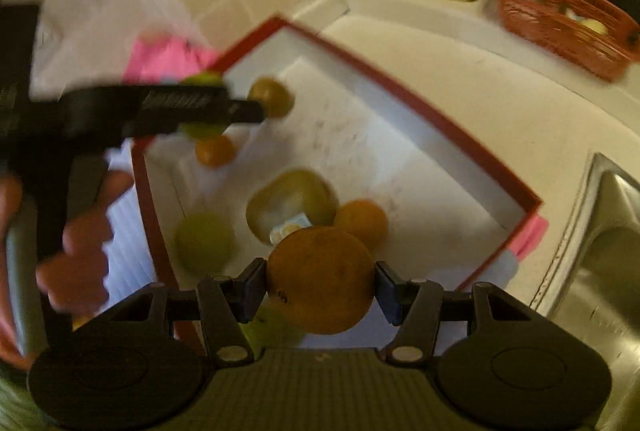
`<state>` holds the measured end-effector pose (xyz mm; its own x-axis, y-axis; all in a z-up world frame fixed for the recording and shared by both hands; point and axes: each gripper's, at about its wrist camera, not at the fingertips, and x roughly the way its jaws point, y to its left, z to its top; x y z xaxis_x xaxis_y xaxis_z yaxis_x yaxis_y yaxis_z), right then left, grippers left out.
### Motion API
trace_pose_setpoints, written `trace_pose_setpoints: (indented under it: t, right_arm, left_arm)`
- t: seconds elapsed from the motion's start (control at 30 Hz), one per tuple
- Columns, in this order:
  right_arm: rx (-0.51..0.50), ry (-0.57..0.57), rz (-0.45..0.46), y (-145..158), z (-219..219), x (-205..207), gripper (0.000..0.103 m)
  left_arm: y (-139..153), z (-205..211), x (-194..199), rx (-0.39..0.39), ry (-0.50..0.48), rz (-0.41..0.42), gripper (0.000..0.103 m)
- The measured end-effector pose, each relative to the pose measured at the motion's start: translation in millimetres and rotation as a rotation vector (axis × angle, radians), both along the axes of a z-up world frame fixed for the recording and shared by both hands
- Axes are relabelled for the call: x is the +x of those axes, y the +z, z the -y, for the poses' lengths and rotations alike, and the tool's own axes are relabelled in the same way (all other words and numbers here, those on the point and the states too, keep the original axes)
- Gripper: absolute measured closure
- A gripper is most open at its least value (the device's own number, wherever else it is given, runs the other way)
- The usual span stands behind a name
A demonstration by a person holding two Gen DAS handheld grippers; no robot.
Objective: Organize fruits
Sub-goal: 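Carry the apple and orange into the white box and open both tools, then grasp a green apple with the left tool while the right tool grasps a yellow citrus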
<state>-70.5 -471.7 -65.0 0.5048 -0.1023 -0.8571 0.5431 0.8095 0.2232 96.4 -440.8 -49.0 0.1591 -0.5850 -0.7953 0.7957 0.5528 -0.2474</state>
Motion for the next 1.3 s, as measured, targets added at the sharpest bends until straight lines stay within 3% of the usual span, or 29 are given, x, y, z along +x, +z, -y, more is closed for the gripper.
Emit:
trace_pose_setpoints:
  t: [0.23, 0.53, 0.63, 0.77, 0.87, 0.93, 1.03, 1.17, 1.3]
  right_arm:
    - [-0.080, 0.106, -0.077, -6, -6, 20, 0.044]
    - [-0.145, 0.160, -0.147, -11, -18, 27, 0.044]
    - [-0.179, 0.187, -0.185, -14, -24, 31, 0.044]
    - [-0.119, 0.177, -0.188, -10, -17, 32, 0.044]
    - [-0.052, 0.155, -0.181, -1, -6, 25, 0.043]
    - [-0.039, 0.139, -0.160, 9, 1, 17, 0.043]
    - [-0.094, 0.081, -0.151, 26, 5, 9, 0.039]
    - [-0.139, 0.144, -0.104, 42, -11, 7, 0.036]
    - [-0.155, 0.146, -0.173, 34, -22, 14, 0.039]
  left_arm:
    - [-29, 17, 18, 0.062, 0.009, -0.094, 0.043]
    - [-32, 20, 11, 0.082, -0.014, -0.068, 0.040]
    - [-27, 13, 9, 0.057, -0.013, -0.057, 0.039]
    - [-4, -7, 4, 0.006, -0.015, -0.015, 0.029]
    - [18, -39, 6, -0.042, 0.015, 0.003, 0.025]
    - [26, -68, 15, -0.035, 0.092, -0.005, 0.025]
    - [32, -128, 26, -0.089, 0.190, -0.039, 0.025]
    - [41, -198, 33, -0.111, 0.294, -0.015, 0.025]
    - [51, -279, 36, -0.106, 0.429, 0.029, 0.025]
